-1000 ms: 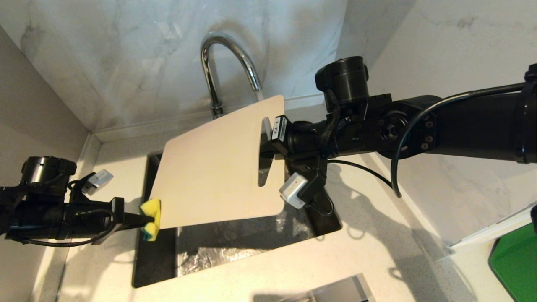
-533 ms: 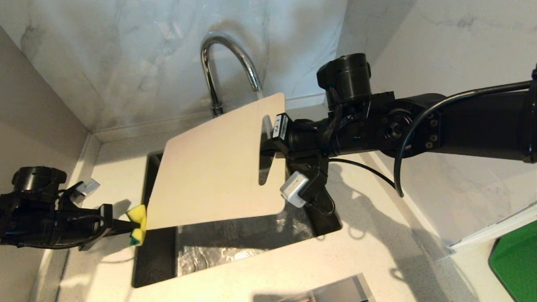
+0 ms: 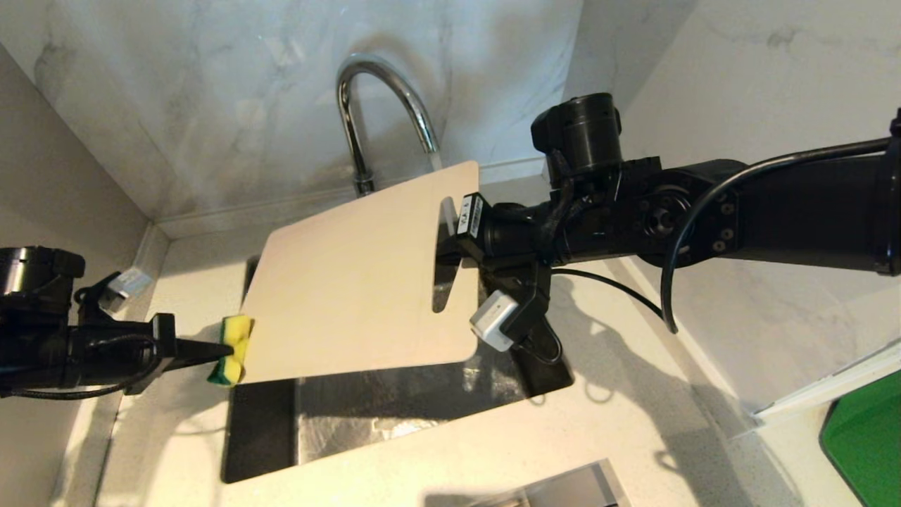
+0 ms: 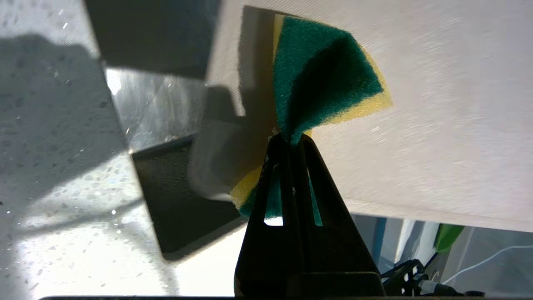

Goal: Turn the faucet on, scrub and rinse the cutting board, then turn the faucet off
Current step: Scrub the cutting board underwater, then put down the cutting board

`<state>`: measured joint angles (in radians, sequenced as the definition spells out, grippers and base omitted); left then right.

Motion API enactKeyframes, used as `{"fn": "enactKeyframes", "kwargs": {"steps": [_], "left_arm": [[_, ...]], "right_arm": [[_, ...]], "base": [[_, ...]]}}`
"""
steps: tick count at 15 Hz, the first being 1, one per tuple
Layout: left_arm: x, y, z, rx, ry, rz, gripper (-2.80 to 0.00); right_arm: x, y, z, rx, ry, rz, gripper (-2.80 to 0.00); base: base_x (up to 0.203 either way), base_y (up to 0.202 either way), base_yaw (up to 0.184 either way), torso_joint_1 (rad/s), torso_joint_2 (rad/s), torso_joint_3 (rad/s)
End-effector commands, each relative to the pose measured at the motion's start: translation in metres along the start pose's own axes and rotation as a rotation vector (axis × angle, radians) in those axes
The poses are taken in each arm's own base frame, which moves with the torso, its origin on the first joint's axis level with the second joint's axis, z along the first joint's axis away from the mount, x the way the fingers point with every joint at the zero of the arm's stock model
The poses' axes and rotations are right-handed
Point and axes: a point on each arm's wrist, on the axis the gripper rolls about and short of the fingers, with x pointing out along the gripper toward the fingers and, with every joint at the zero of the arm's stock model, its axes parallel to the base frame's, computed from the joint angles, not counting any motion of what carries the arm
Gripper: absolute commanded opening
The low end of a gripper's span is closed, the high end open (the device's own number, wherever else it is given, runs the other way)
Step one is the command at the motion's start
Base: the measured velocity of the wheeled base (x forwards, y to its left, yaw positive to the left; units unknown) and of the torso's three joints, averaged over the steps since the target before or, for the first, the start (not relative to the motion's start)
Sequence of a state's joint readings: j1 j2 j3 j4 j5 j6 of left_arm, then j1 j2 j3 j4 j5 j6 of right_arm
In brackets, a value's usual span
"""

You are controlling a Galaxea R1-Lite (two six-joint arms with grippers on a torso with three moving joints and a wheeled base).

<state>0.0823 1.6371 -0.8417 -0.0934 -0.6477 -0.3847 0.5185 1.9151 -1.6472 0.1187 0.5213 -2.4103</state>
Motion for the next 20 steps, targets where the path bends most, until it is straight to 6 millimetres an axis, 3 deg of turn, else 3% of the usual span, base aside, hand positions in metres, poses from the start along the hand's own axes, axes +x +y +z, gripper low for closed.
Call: {"fn": "enactKeyframes", "kwargs": {"steps": [1, 4, 9, 15, 20], "left_arm": [[-0.018, -0.018, 0.006, 0.042, -0.050, -0.029, -2.80], [-0.028, -0.042, 0.015, 0.065, -0.053, -0.062, -2.80], [-0.028, -0.084, 0.022, 0.075, -0.029, -0.152, -2.80], [-0.037, -0.104, 0.033, 0.046, -0.028, -0.171, -2.80], [-0.042, -0.104, 0.036, 0.010, -0.034, -0.157, -2.80]], "right_arm": [[0.004, 0.004, 0.001, -0.007, -0.009, 0.010, -2.80], [0.009, 0.007, 0.003, -0.005, -0.020, 0.012, -2.80], [0.011, 0.012, 0.008, -0.005, -0.018, 0.008, -2.80], [0.011, 0.023, 0.021, 0.019, -0.029, 0.019, -2.80], [0.006, 0.034, 0.038, 0.054, -0.034, 0.045, -2.80]], "base": [[0.000, 0.000, 0.000, 0.000, 0.00, 0.000], [0.000, 0.000, 0.000, 0.000, 0.00, 0.000], [0.000, 0.000, 0.000, 0.000, 0.00, 0.000], [0.000, 0.000, 0.000, 0.000, 0.00, 0.000], [0.000, 0.000, 0.000, 0.000, 0.00, 0.000]]}}
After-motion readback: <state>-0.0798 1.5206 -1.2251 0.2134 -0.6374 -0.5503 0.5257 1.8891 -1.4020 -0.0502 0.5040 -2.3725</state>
